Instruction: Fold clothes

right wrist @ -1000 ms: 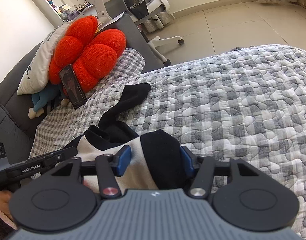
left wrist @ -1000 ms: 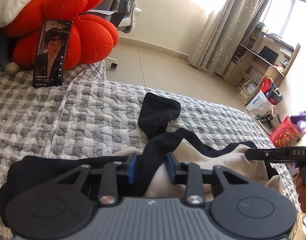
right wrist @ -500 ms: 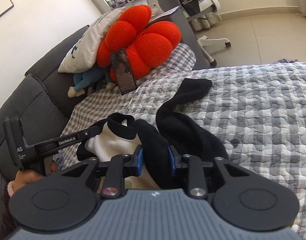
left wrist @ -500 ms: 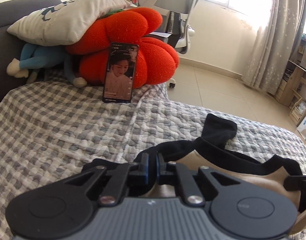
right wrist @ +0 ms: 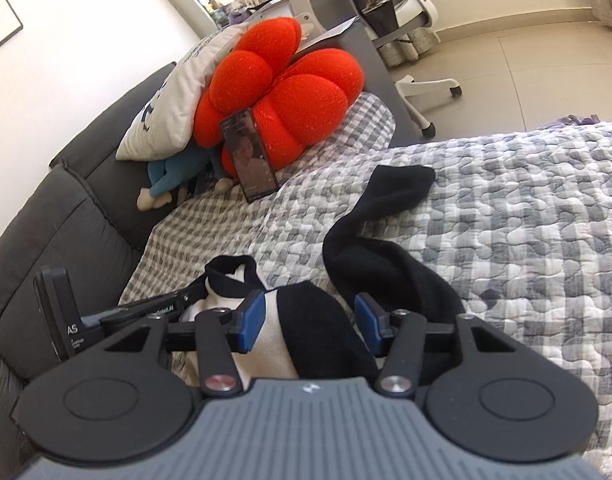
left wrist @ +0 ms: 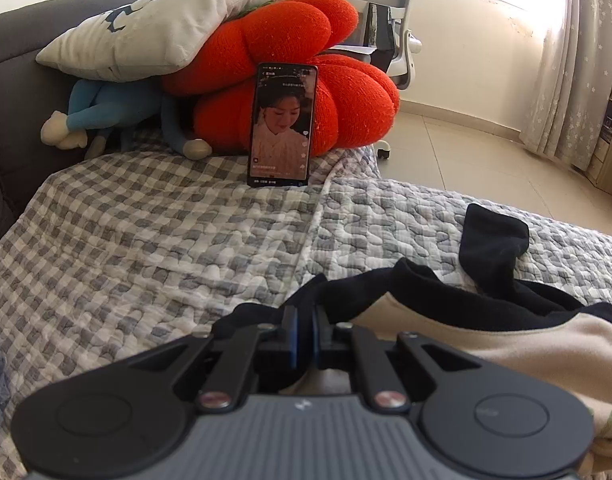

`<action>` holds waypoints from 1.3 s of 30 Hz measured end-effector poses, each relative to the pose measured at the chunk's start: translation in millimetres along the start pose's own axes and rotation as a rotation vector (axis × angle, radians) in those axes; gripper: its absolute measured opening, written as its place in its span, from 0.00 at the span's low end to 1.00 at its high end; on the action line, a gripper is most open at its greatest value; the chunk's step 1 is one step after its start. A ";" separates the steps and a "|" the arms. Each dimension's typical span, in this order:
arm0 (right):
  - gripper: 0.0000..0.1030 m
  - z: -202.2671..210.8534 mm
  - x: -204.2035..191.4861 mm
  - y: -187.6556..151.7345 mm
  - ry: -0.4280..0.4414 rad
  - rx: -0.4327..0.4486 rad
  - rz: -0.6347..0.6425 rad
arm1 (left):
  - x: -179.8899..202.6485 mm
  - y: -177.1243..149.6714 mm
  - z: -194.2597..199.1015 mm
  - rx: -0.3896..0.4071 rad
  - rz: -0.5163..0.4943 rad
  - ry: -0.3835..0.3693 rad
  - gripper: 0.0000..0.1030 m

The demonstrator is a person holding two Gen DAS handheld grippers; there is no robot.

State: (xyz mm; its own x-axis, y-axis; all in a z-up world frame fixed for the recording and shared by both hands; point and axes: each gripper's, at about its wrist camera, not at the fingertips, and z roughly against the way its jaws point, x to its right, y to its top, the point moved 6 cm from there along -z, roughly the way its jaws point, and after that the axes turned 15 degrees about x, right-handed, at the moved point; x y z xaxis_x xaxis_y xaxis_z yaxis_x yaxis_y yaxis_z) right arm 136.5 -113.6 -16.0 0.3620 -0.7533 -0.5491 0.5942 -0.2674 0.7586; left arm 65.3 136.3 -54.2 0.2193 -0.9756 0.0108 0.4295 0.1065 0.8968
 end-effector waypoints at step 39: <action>0.13 -44.3 39.2 -19.8 -0.383 -0.054 0.380 | 7.2 1.1 -3.4 0.044 -0.011 -0.032 0.08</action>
State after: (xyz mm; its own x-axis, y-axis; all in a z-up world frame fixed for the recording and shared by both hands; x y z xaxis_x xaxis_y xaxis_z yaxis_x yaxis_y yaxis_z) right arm 170.7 -111.3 -68.0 0.2767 -0.9587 -0.0652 0.5122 0.0898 0.8541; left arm 70.4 130.0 -54.6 0.1867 -0.9823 0.0139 0.3931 0.0877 0.9153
